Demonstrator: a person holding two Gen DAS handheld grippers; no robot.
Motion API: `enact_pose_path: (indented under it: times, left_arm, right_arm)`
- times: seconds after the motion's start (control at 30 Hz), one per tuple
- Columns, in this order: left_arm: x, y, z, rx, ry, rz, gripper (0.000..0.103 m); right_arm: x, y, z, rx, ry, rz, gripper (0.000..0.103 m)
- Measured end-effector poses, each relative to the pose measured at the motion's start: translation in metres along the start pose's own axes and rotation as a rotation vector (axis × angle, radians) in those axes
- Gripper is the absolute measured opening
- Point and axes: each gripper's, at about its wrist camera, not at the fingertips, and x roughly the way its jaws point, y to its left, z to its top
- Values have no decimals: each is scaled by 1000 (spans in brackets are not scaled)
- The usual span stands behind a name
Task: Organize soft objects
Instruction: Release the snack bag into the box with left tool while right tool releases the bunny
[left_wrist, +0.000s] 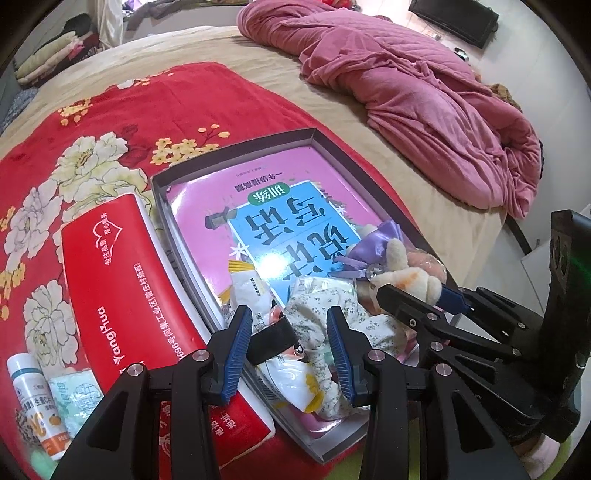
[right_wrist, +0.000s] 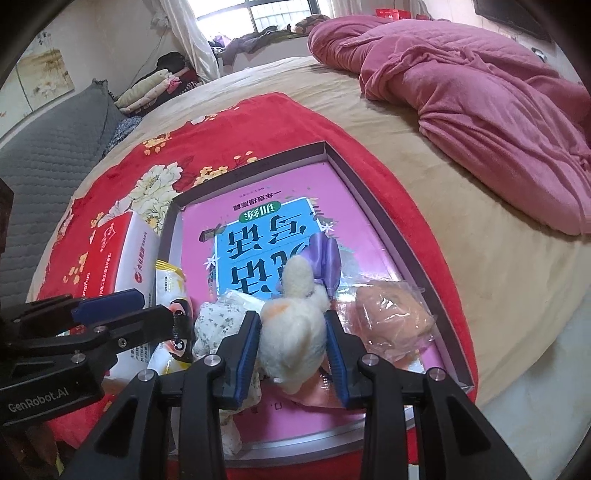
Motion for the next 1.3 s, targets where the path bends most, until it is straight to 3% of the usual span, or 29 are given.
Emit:
enact_pose_path:
  times: [0.57, 0.7, 0.97, 1.03, 1.3]
  left_arm:
    - [-9, -2, -2, 14, -17, 16, 62]
    - [-11, -1, -2, 5, -19, 26, 69]
    - [-16, 0, -5, 3, -26, 24, 70]
    - [-18, -1, -5, 8, -29, 20, 78]
    - [-28, -4, -6, 16, -51, 17, 79]
  right_arm:
    - [-20, -2, 2, -19, -33, -61, 49]
    - [-24, -4, 2, -15, -36, -71, 49]
    - [-33, -7, 1, 1, -52, -88, 49]
    - [-37, -6, 1, 2, -55, -92, 49]
    - [-53, -7, 1, 14, -83, -105, 50]
